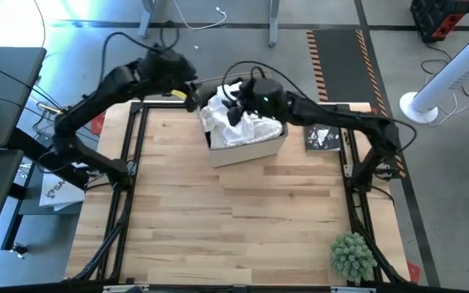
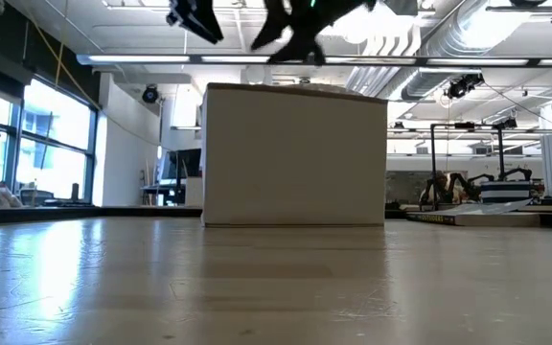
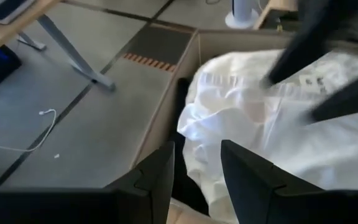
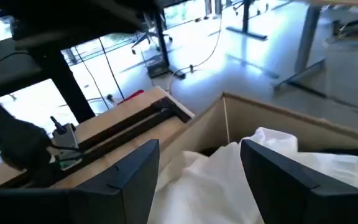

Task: Sort clothes
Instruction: Put the white sock into the laundry bin, then return to Home Position

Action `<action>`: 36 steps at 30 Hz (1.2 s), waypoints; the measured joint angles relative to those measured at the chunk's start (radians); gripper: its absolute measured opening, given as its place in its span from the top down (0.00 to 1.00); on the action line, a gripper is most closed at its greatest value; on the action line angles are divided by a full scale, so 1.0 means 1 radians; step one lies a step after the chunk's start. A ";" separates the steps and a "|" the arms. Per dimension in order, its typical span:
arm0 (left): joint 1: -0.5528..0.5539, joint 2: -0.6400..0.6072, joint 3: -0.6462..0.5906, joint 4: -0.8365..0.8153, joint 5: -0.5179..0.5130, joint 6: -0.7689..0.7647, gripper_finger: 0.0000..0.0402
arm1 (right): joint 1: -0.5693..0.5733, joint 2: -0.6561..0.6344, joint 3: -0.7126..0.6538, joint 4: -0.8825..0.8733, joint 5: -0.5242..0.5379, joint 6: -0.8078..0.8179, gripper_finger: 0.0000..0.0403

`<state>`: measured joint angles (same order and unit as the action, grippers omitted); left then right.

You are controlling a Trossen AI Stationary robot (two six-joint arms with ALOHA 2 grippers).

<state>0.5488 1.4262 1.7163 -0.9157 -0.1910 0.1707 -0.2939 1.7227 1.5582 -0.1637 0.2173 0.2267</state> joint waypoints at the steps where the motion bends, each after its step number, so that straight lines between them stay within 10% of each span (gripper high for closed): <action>1: 0.000 -0.017 -0.001 -0.003 -0.002 -0.006 0.67 | -0.029 0.028 0.000 0.019 -0.036 0.004 0.44; 15: -0.076 -0.059 -0.009 -0.130 0.002 -0.066 0.67 | -0.226 0.330 0.007 -0.066 -0.238 0.207 0.44; 25: -0.197 -0.161 -0.178 -0.026 -0.054 -0.100 0.67 | -0.148 0.076 -0.006 -0.099 -0.197 0.107 0.44; 36: -0.362 -0.558 -0.443 0.095 -0.124 -0.314 0.67 | 0.042 -0.286 -0.003 -0.423 -0.170 -0.125 0.44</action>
<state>0.1866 0.8679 1.2732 -0.8206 -0.3153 -0.1430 -0.2522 1.4370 1.5547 -0.5868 0.0476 0.1019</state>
